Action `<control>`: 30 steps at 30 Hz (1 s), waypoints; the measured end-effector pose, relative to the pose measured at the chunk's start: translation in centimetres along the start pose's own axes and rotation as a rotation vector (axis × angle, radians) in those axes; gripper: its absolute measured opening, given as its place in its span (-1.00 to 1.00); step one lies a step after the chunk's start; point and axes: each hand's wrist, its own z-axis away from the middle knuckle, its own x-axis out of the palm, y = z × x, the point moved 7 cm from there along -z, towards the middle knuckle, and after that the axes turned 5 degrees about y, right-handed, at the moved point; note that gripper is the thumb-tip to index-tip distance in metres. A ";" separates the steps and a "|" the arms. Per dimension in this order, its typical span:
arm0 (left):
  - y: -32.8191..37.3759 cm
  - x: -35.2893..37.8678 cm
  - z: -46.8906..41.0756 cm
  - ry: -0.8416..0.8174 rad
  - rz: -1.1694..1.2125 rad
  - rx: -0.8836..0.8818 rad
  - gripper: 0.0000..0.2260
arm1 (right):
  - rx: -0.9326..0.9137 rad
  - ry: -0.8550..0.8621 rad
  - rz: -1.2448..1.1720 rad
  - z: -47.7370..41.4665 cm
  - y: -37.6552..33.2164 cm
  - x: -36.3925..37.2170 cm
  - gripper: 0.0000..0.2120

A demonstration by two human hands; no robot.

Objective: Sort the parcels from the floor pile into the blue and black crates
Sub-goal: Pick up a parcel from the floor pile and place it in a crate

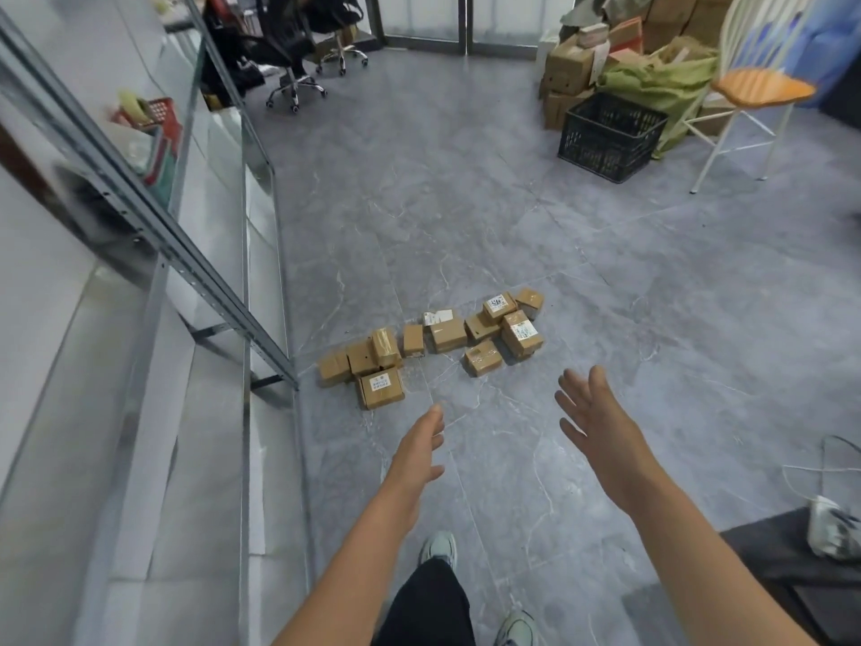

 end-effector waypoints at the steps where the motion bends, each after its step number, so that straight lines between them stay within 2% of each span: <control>1: 0.1 0.0 -0.5 0.001 0.001 -0.003 -0.48 | 0.005 -0.001 0.009 -0.5 0.0 0.0 -0.15; 7: 1.3 0.8 -6.0 -0.032 0.006 -0.066 -0.47 | 0.067 0.034 0.008 -6.1 -0.2 0.1 -0.19; 15: 5.2 -0.1 -19.5 -0.068 -0.001 -0.170 -0.45 | 0.159 0.098 -0.008 -18.6 -2.5 2.7 -0.18; 23: 8.9 0.1 -29.4 -0.098 -0.032 -0.265 -0.45 | 0.277 0.078 0.110 -27.7 -3.8 5.9 -0.08; 30: 10.5 2.9 -35.8 -0.083 -0.036 -0.329 -0.44 | 0.356 0.041 0.157 -36.1 -3.9 6.0 -0.10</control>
